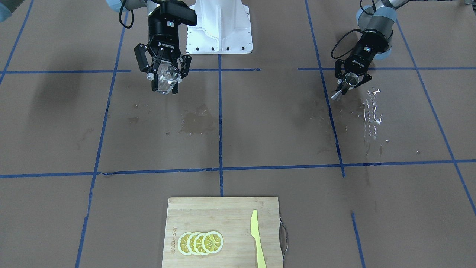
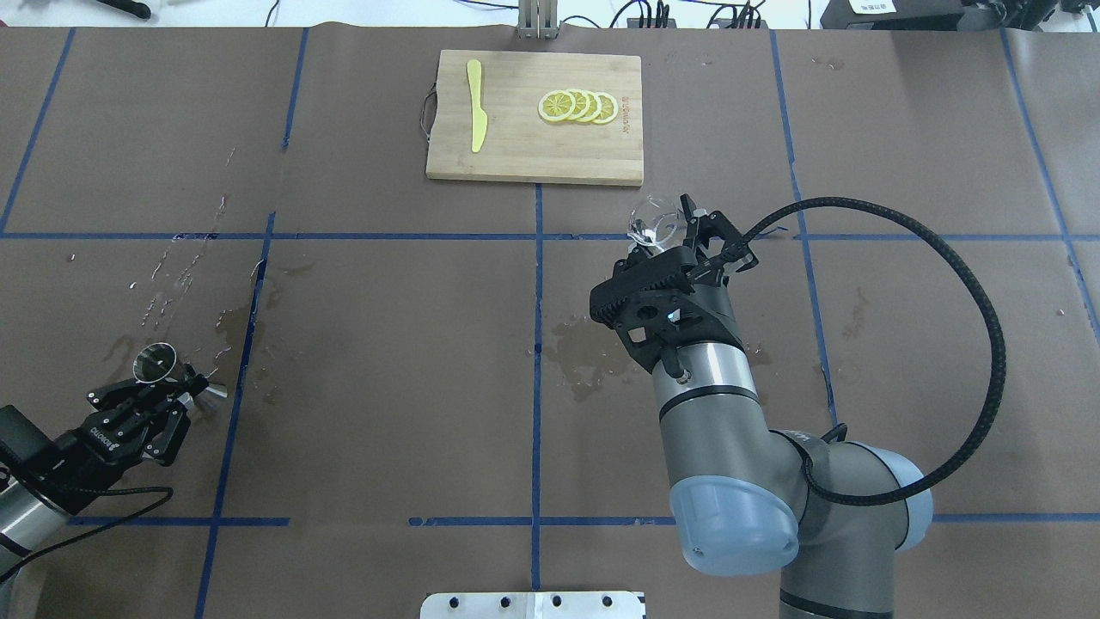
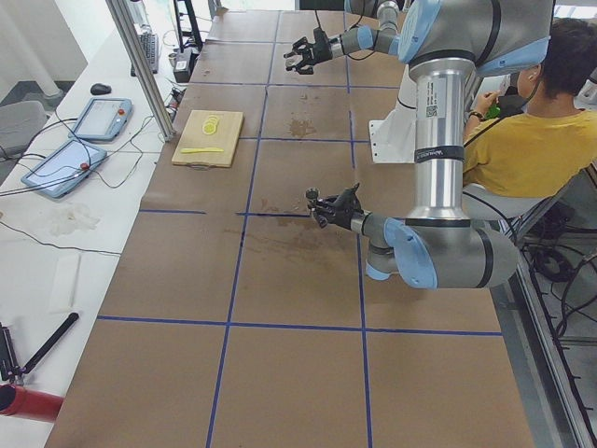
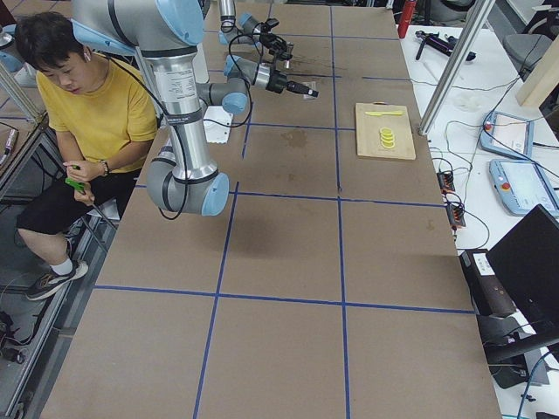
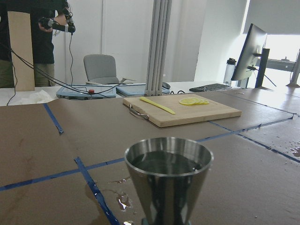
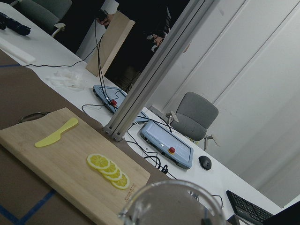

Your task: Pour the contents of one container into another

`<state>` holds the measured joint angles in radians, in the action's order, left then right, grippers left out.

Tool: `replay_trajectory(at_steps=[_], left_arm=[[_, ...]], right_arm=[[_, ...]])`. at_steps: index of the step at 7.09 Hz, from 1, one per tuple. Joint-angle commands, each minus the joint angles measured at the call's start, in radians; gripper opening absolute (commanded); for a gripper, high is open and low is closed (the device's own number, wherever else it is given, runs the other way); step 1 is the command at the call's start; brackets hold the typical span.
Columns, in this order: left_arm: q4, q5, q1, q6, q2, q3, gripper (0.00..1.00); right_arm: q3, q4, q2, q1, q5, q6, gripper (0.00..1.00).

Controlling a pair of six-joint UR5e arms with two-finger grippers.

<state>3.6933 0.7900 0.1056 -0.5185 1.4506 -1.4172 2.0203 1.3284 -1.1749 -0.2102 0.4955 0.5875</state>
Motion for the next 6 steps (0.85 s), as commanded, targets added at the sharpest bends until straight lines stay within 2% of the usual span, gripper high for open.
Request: replay_trajectory(at_steps=[1,6], left_arm=[[-0.007,0.040,0.003,-0.014,-0.001,0.003,0.00],[-0.028,0.038,0.041,-0.067,-0.001,0.010,0.00]], right_arm=[[0.000,0.000,0.000,0.000,0.000,0.000,0.00],[0.000,0.000,-0.002,0.000,0.000,0.000,0.00]])
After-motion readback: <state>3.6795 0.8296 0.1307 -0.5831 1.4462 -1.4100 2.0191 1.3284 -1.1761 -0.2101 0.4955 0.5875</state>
